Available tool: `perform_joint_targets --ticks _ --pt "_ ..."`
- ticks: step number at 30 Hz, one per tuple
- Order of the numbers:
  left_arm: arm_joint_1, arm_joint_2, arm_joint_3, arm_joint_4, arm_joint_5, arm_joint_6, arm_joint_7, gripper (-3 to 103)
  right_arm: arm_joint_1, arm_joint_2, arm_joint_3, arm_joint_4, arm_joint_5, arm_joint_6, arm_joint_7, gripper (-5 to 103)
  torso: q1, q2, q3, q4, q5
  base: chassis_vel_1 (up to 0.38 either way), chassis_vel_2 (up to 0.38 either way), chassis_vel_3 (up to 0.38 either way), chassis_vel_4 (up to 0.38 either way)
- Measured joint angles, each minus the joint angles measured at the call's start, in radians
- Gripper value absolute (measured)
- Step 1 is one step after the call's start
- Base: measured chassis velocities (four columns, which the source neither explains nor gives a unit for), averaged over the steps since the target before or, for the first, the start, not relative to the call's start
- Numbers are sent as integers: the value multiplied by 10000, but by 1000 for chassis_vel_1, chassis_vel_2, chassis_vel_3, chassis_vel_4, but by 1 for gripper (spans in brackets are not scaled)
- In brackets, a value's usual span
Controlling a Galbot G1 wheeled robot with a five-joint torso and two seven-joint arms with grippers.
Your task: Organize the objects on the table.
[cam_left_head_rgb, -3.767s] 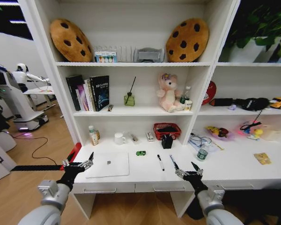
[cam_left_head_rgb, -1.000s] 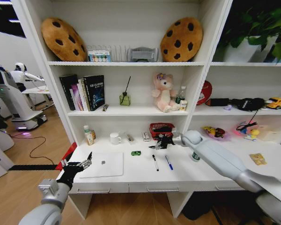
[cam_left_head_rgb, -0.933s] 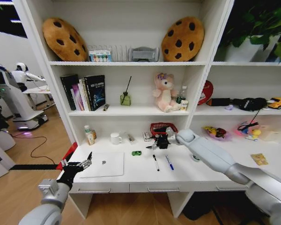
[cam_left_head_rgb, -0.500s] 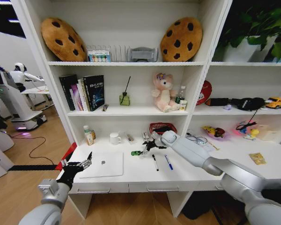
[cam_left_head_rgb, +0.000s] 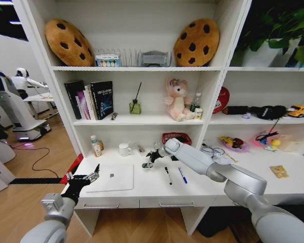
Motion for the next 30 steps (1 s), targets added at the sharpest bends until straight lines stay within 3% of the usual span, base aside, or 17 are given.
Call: perform_joint_targets --ticks 13,20,26,28,30 --pt "0 0 0 0 0 0 0 100 -49 -119 61 288 -132 -133 -16 88 0 -1 0 3 0 0 0 0 0" --pt "0 0 0 0 0 0 0 100 -37 -138 40 163 -233 -26 -663 83 0 -1 0 3 0 0 0 0 0" --pt "0 0 0 0 0 0 0 100 -77 -110 42 115 -359 93 -891 86 0 0 0 3 0 0 0 0 0" --pt "0 0 0 0 0 0 0 100 -126 -81 50 20 -368 94 -820 95 0 0 0 3 0 0 0 0 0" --pt "0 0 0 0 0 0 0 100 -134 -64 54 -43 -374 94 -790 96 0 0 0 3 0 0 0 0 0"
